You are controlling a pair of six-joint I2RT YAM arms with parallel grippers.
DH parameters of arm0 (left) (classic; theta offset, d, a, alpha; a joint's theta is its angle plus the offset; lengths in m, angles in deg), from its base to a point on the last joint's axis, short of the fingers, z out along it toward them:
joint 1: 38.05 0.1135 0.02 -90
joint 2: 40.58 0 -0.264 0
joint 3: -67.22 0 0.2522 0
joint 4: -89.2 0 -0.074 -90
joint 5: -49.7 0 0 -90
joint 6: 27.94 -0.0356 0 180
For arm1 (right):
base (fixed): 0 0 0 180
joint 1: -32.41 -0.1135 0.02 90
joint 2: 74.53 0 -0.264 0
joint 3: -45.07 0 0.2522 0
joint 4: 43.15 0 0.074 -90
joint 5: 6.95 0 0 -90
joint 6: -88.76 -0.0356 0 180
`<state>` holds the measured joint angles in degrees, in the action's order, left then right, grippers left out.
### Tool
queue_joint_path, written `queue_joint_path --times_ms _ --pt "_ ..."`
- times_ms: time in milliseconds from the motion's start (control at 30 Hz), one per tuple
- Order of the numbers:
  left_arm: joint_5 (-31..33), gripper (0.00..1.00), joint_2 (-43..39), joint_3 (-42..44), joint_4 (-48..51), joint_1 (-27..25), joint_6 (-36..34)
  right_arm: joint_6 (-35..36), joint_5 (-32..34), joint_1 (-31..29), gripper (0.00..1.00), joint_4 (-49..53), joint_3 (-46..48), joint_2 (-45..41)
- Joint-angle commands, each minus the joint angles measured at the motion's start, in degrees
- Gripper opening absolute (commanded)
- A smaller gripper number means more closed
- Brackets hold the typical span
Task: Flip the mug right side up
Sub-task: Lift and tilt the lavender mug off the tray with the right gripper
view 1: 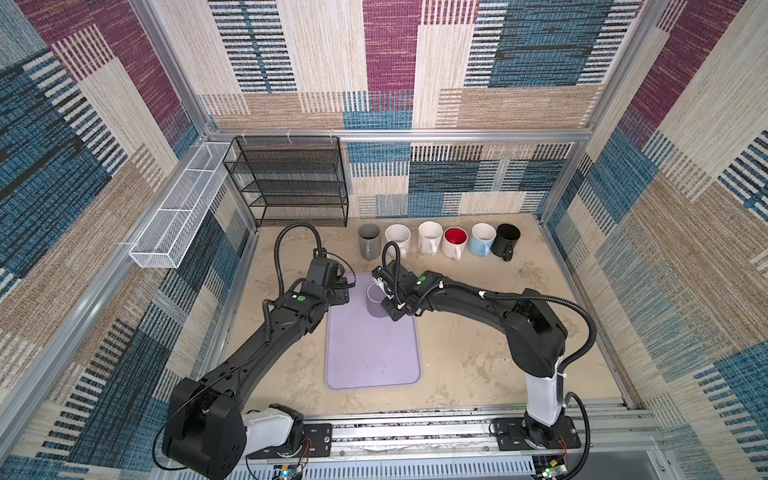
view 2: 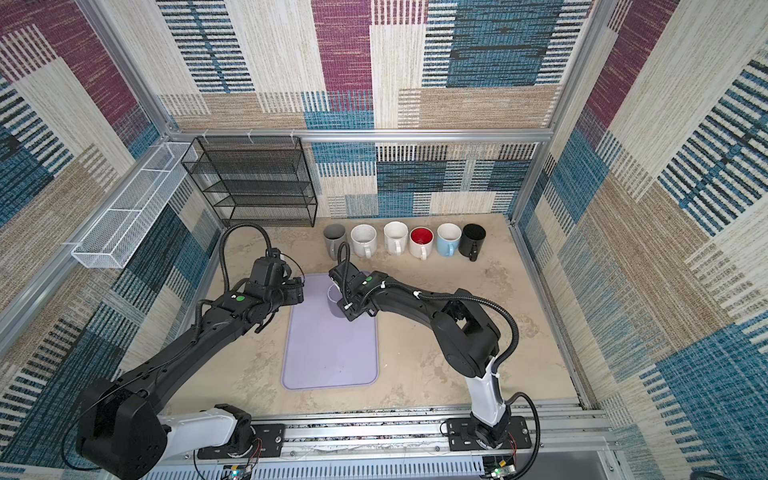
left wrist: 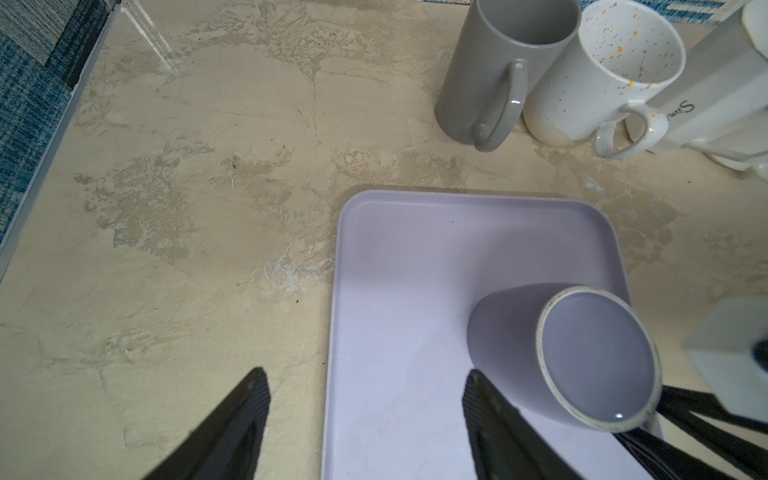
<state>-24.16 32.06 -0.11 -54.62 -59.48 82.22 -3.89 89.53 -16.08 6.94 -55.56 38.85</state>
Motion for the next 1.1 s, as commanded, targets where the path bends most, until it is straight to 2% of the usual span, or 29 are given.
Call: queue_joint_path --times_ms 0,400,1067 --pt "0.6 0.75 -0.4 0.1 0.2 0.0 -0.7 2.0 -1.1 0.0 0.32 1.5 -1.8 1.0" --pt "0.5 0.75 -0.1 0.0 0.4 0.1 -1.3 6.3 -1.7 0.2 0.3 6.0 -7.0 4.4" --pt "0.0 0.74 -0.6 -0.2 0.8 0.2 -1.9 9.1 -2.3 0.5 0.25 9.4 -12.6 7.6"
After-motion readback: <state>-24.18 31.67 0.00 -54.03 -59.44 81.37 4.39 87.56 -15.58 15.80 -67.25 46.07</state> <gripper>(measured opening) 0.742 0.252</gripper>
